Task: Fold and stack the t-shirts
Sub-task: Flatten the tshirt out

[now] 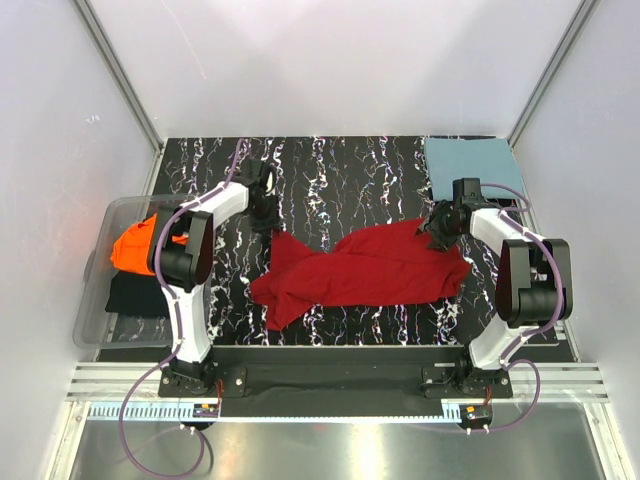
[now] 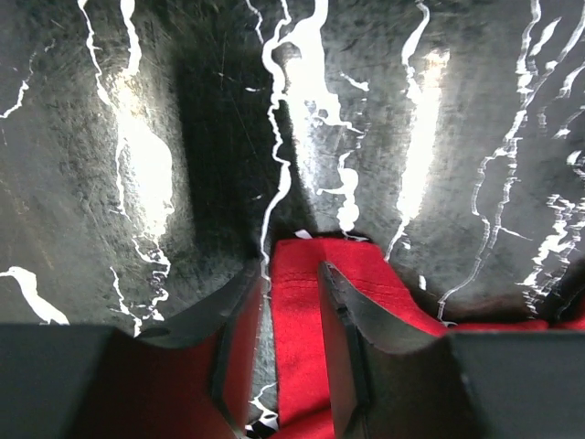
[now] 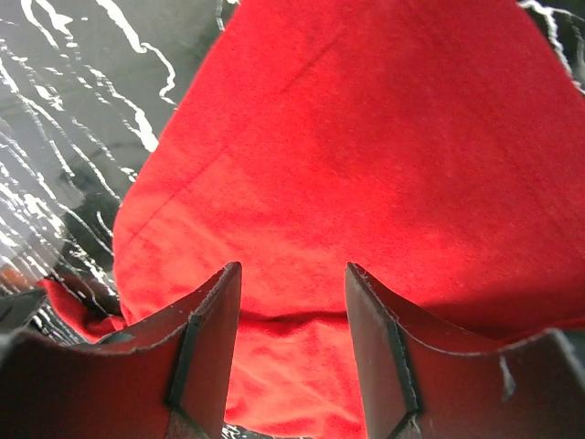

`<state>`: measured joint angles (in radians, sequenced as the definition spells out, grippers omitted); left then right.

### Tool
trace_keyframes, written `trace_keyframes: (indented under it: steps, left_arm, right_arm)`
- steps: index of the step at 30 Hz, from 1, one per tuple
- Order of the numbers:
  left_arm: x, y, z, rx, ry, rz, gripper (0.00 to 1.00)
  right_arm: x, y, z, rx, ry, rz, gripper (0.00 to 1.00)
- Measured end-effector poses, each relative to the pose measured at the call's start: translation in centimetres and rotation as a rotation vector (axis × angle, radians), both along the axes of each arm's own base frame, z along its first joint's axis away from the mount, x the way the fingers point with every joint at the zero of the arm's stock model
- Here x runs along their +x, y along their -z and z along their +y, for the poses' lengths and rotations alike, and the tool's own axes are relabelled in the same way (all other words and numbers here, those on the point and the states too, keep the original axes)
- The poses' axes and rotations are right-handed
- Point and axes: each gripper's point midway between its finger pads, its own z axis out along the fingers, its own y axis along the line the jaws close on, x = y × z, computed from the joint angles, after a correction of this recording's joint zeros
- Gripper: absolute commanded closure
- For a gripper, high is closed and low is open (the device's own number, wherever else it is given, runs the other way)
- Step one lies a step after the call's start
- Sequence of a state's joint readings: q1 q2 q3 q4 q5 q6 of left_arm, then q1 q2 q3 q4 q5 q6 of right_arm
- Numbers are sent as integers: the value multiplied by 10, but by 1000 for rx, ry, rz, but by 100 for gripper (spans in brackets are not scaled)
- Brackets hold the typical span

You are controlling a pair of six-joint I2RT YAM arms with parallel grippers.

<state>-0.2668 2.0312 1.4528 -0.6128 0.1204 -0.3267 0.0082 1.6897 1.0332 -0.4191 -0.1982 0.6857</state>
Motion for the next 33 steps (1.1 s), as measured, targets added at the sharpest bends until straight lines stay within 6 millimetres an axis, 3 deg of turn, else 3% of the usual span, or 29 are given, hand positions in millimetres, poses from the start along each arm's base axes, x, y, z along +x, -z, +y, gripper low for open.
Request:
trace_keyframes:
  steps: [4,10,14,20,26,29,31,33]
  left_arm:
    - [2,1,0,7,10,-3,61]
    - [4,2,0,9,16,-3,63]
    - [4,3,-1,40,27,-1,72]
    - [7,4,-5,76,40,-4,100]
    - [2,3,-4,94,45,13,100]
    - [-4,-12,-3,102,48,8,100]
    - [-5,-39,-7,87,55,-42,100]
    - [-6,-79,-15,58,67,-130,100]
  right_arm:
    - [2,-2,2,12,-7,-14,44]
    - [4,-13,5,25,-15,-43,44]
    - [6,-23,5,26,-16,-75,44]
    - [6,-33,5,26,-16,-107,43]
    - [6,-36,4,22,-10,-114,42]
    - [9,-39,-1,1,15,-115,43]
    - [17,-46,-4,-11,41,-130,43]
    - [29,-52,-8,-22,64,-148,43]
